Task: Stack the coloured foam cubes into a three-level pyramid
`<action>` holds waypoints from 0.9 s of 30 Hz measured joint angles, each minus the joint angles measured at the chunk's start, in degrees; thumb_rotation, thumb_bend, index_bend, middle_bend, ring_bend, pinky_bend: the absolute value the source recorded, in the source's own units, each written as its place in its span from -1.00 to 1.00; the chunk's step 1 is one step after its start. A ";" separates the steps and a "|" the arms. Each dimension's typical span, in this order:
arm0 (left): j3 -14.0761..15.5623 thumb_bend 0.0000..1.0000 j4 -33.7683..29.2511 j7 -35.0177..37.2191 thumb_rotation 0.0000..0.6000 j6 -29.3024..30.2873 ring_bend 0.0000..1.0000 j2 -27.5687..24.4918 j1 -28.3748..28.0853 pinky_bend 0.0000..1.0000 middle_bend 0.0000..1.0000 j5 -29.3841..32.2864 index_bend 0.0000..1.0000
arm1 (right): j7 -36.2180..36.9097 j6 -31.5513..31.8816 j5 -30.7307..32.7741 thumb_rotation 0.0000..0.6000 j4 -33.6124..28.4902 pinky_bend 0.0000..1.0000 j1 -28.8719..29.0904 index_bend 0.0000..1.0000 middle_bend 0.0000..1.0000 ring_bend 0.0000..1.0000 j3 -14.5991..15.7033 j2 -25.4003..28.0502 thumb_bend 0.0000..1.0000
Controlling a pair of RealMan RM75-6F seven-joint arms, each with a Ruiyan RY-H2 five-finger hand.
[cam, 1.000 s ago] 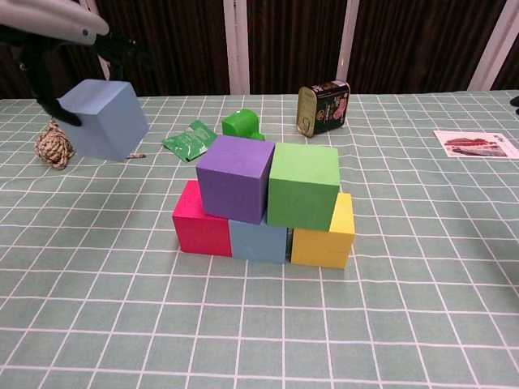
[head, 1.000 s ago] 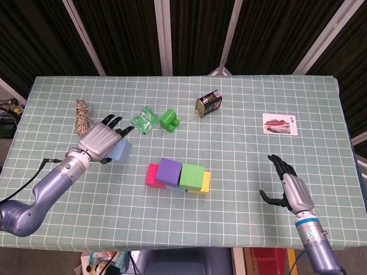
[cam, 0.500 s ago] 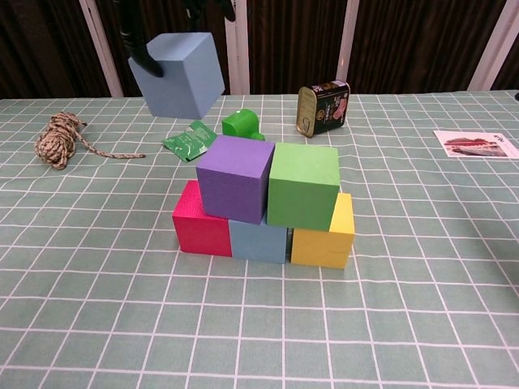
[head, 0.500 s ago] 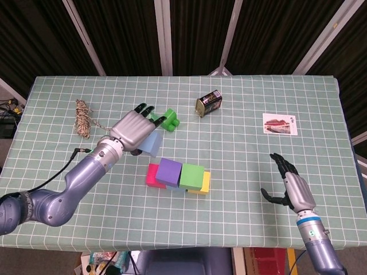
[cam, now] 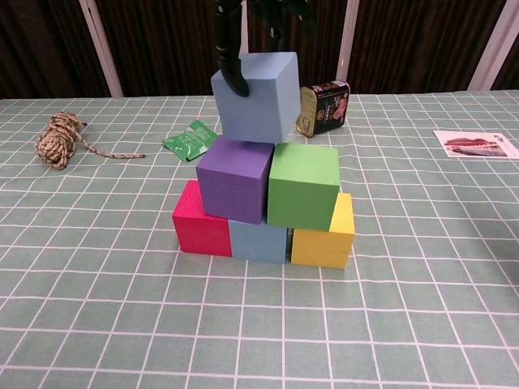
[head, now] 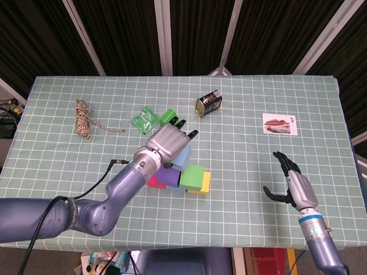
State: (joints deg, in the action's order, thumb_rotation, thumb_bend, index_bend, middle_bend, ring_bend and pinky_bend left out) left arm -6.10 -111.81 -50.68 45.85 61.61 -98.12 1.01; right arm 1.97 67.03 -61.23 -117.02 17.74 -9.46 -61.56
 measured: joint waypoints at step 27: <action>1.47 -0.32 1.30 -4.28 1.00 -1.64 -1.00 1.60 -10.96 -1.00 -0.24 15.32 -0.98 | 0.98 -0.42 0.24 1.00 0.14 -1.00 0.12 -1.00 -1.00 -1.00 -0.40 0.20 -0.31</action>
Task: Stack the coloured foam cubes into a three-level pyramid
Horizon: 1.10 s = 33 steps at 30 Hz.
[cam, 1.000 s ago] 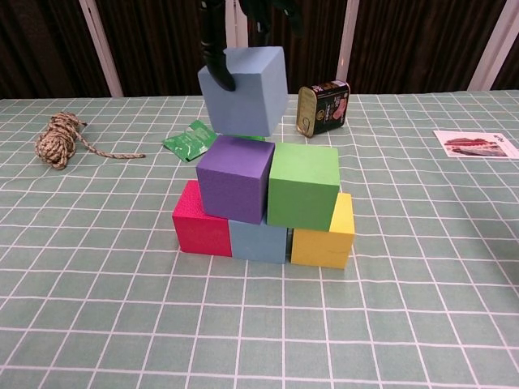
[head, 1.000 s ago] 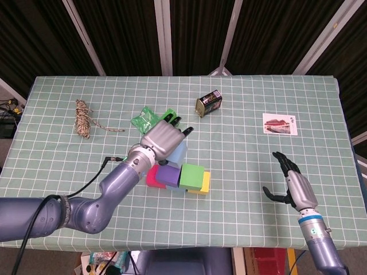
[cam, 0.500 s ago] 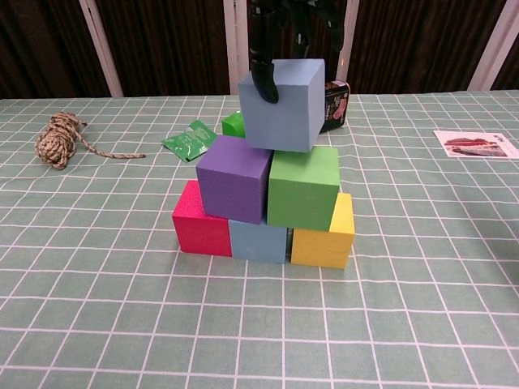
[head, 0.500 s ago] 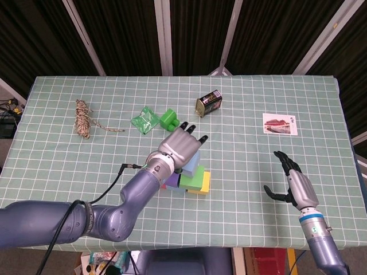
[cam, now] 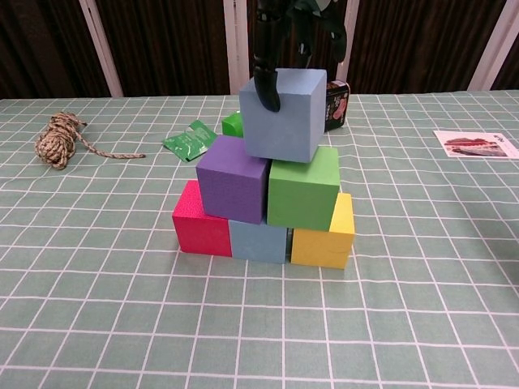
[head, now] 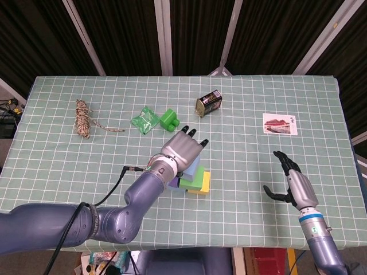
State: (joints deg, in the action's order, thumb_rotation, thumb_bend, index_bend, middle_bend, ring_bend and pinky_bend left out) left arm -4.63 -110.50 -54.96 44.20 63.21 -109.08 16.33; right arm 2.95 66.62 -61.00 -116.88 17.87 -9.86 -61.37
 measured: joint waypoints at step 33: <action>2.84 -0.32 -1.73 -1.35 1.00 1.44 -1.00 0.13 -3.71 -1.00 -0.23 3.65 -0.97 | 0.26 -0.03 -0.46 1.00 -0.80 -1.00 -0.08 -1.00 -1.00 -1.00 0.14 0.39 -0.31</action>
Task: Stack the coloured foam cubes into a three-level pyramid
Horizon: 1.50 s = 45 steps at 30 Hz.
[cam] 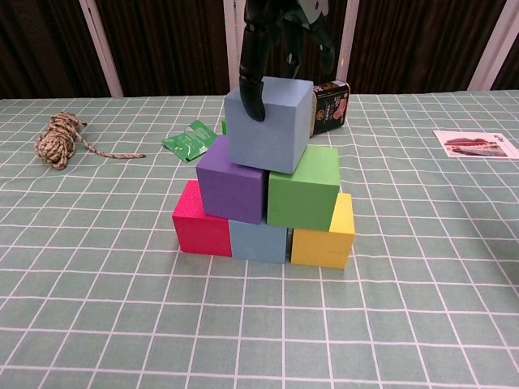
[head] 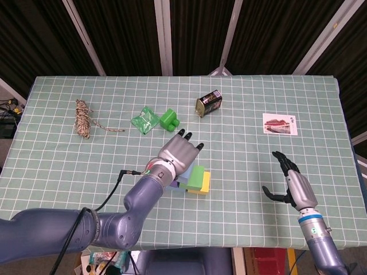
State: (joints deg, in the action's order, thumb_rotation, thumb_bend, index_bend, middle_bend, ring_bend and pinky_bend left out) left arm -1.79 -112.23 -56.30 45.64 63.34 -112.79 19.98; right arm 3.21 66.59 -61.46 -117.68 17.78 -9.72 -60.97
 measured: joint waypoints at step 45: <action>-5.10 -0.32 -0.54 -5.89 1.00 8.55 -1.00 3.22 -0.34 -1.00 -0.25 6.82 -0.96 | 0.40 0.06 -0.50 1.00 -0.84 -1.00 -0.14 -1.00 -1.00 -1.00 0.18 0.50 -0.31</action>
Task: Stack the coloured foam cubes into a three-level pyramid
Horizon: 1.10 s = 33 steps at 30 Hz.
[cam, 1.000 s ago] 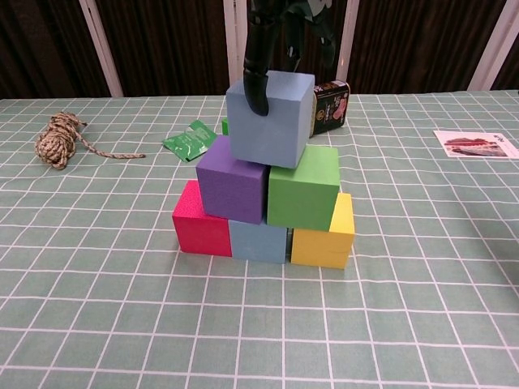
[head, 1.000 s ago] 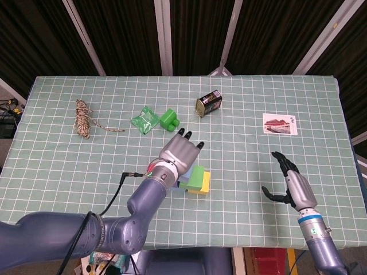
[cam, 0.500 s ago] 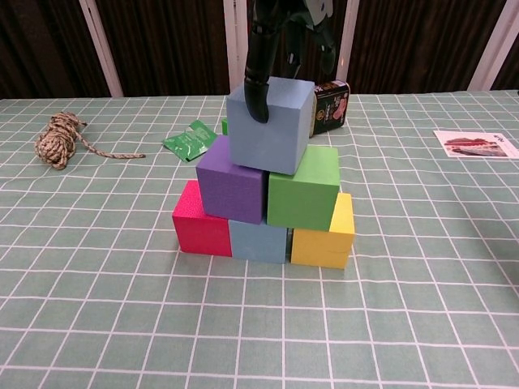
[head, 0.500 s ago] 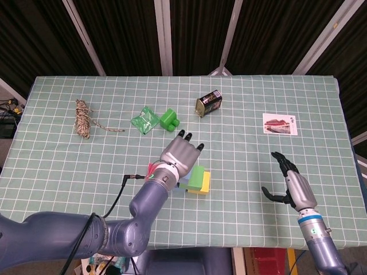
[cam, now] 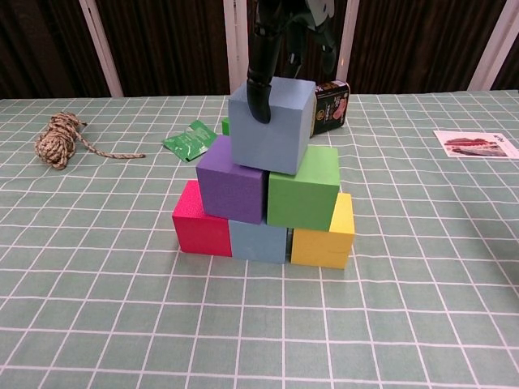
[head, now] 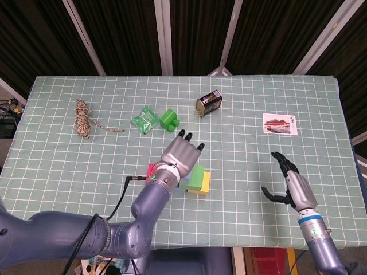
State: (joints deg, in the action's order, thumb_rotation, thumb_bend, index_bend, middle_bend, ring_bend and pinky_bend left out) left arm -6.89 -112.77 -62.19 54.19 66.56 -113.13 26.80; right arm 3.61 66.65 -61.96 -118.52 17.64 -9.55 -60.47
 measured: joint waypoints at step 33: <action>-5.96 -0.32 0.88 -6.72 1.00 5.20 -1.00 2.54 2.05 -1.00 -0.27 4.98 -0.96 | 0.20 -0.07 -0.11 1.00 -0.17 -1.00 -0.05 -1.00 -1.00 -1.00 0.18 0.07 -0.31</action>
State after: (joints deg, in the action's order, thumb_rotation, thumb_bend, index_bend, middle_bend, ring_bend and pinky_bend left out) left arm -12.85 -111.90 -68.92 59.39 69.10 -111.08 31.78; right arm 3.81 66.57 -62.07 -118.69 17.59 -9.37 -60.40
